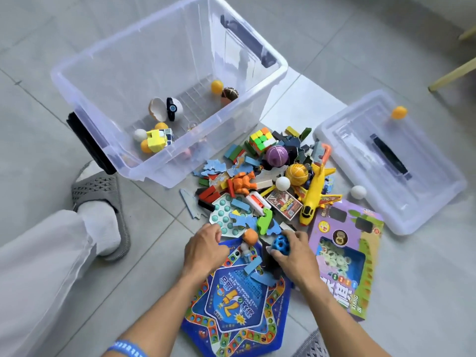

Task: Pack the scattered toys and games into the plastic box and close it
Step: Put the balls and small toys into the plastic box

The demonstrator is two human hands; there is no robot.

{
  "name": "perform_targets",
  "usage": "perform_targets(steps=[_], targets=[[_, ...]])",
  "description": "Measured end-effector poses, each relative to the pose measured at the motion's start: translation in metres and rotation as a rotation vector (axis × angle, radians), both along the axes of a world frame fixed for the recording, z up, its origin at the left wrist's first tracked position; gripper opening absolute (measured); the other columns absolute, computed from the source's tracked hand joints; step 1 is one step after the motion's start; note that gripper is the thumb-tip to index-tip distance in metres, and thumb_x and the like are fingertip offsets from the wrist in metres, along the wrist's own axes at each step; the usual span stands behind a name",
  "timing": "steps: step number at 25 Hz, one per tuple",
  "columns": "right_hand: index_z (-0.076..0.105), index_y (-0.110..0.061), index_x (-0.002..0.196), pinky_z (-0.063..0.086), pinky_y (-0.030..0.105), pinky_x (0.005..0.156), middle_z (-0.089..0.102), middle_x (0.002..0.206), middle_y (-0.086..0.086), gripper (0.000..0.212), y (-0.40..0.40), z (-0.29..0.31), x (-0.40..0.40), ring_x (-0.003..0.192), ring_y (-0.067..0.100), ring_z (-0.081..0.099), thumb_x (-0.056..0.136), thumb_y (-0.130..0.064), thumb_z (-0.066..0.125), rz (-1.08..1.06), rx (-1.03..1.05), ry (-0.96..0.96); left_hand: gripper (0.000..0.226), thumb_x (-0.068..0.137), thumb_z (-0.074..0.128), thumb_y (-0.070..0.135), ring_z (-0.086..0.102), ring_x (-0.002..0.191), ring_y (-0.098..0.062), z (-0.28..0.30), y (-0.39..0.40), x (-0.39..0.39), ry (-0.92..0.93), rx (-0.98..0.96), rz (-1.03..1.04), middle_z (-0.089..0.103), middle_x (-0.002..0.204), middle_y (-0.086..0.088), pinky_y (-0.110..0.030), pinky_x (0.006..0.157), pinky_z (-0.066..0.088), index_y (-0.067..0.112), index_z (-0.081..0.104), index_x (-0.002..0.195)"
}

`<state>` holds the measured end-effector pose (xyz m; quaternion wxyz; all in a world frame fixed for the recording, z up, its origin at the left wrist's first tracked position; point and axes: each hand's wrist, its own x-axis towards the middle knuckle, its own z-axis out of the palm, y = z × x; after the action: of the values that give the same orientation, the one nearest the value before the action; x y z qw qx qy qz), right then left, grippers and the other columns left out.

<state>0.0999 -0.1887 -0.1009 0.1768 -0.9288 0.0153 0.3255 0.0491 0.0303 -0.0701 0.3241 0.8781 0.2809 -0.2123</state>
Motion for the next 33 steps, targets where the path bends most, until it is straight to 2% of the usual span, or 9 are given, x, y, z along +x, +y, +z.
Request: perform_targets(steps=[4, 8, 12, 15, 19, 22, 26, 30, 33], targets=[[0.046, -0.028, 0.111, 0.046, 0.035, 0.077, 0.05, 0.11, -0.002, 0.039, 0.003, 0.01, -0.01, 0.095, 0.022, 0.053, 0.078, -0.034, 0.067, -0.326, 0.188, -0.237, 0.02, 0.077, 0.056, 0.038, 0.056, 0.074, -0.021, 0.005, -0.054, 0.029, -0.036, -0.07, -0.257, 0.059, 0.084, 0.003, -0.034, 0.064, 0.045, 0.024, 0.047, 0.089], [0.048, -0.021, 0.098, 0.043, 0.036, 0.068, 0.056, 0.09, 0.002, 0.041, -0.028, 0.029, -0.005, 0.084, 0.025, 0.055, 0.078, -0.053, 0.065, -0.762, 0.135, -0.117, 0.045, 0.089, 0.06, 0.033, 0.061, 0.094, -0.03, -0.016, -0.069, 0.033, 0.071, 0.149, -0.326, 0.044, 0.122, -0.009, -0.039, 0.076, 0.051, 0.024, 0.04, 0.128], [0.047, -0.02, 0.085, 0.043, 0.036, 0.064, 0.055, 0.089, 0.002, 0.028, -0.044, 0.033, -0.021, 0.075, 0.02, 0.052, 0.076, -0.037, 0.067, -0.408, -0.004, -0.068, 0.03, 0.09, 0.06, 0.018, 0.062, 0.084, -0.029, -0.024, -0.069, 0.029, 0.027, 0.164, -0.21, 0.038, 0.128, -0.013, -0.034, 0.063, 0.051, 0.019, 0.042, 0.114], [0.046, -0.023, 0.098, 0.045, 0.034, 0.06, 0.05, 0.096, -0.002, 0.029, -0.028, 0.025, -0.034, 0.075, 0.021, 0.055, 0.081, -0.041, 0.062, -0.074, -0.112, -0.104, 0.018, 0.091, 0.055, 0.024, 0.059, 0.078, -0.024, -0.015, -0.058, 0.022, -0.057, 0.112, -0.085, 0.049, 0.108, -0.005, -0.029, 0.056, 0.041, 0.02, 0.043, 0.104], [0.04, -0.024, 0.125, 0.049, 0.037, 0.058, 0.046, 0.119, 0.001, 0.041, -0.006, 0.007, -0.042, 0.086, 0.029, 0.056, 0.087, -0.025, 0.056, 0.323, -0.283, -0.179, 0.011, 0.089, 0.053, 0.03, 0.061, 0.064, -0.019, -0.004, -0.038, 0.007, -0.072, -0.149, 0.22, 0.062, 0.077, 0.0, -0.028, 0.05, 0.041, 0.028, 0.047, 0.097], [0.043, -0.024, 0.121, 0.052, 0.036, 0.062, 0.053, 0.115, 0.001, 0.029, -0.001, 0.009, -0.037, 0.087, 0.026, 0.06, 0.092, -0.023, 0.048, 0.313, -0.313, -0.14, 0.013, 0.092, 0.052, 0.029, 0.061, 0.052, -0.022, 0.014, -0.03, -0.003, 0.027, -0.467, 0.532, 0.067, 0.075, -0.003, -0.021, 0.039, 0.036, 0.02, 0.062, 0.091], [0.05, -0.032, 0.121, 0.053, 0.037, 0.072, 0.062, 0.118, 0.003, 0.029, 0.004, 0.028, -0.018, 0.09, 0.024, 0.062, 0.092, -0.031, 0.049, -0.114, -0.075, -0.069, 0.026, 0.092, 0.056, 0.03, 0.053, 0.044, -0.02, 0.048, -0.016, -0.019, 0.084, -0.769, 0.787, 0.066, 0.067, -0.012, -0.019, 0.039, 0.029, 0.006, 0.066, 0.089], [0.062, -0.026, 0.109, 0.053, 0.039, 0.066, 0.061, 0.108, 0.013, 0.02, 0.069, 0.11, 0.019, 0.083, 0.029, 0.061, 0.091, -0.018, 0.061, -0.888, 0.772, 0.224, 0.018, 0.088, 0.06, 0.022, 0.058, 0.053, -0.022, 0.09, 0.013, -0.006, -0.081, -1.191, 1.177, 0.064, 0.082, -0.015, -0.018, 0.035, 0.034, 0.006, 0.063, 0.096], [0.061, -0.018, 0.109, 0.054, 0.033, 0.056, 0.062, 0.1, 0.014, 0.02, 0.143, 0.17, 0.059, 0.079, 0.031, 0.064, 0.089, -0.023, 0.063, -0.932, 1.088, 0.49, 0.024, 0.075, 0.06, 0.015, 0.057, 0.063, -0.021, 0.134, 0.052, 0.022, -0.341, -1.392, 1.254, 0.062, 0.086, -0.016, -0.019, 0.037, 0.04, 0.003, 0.061, 0.096]])
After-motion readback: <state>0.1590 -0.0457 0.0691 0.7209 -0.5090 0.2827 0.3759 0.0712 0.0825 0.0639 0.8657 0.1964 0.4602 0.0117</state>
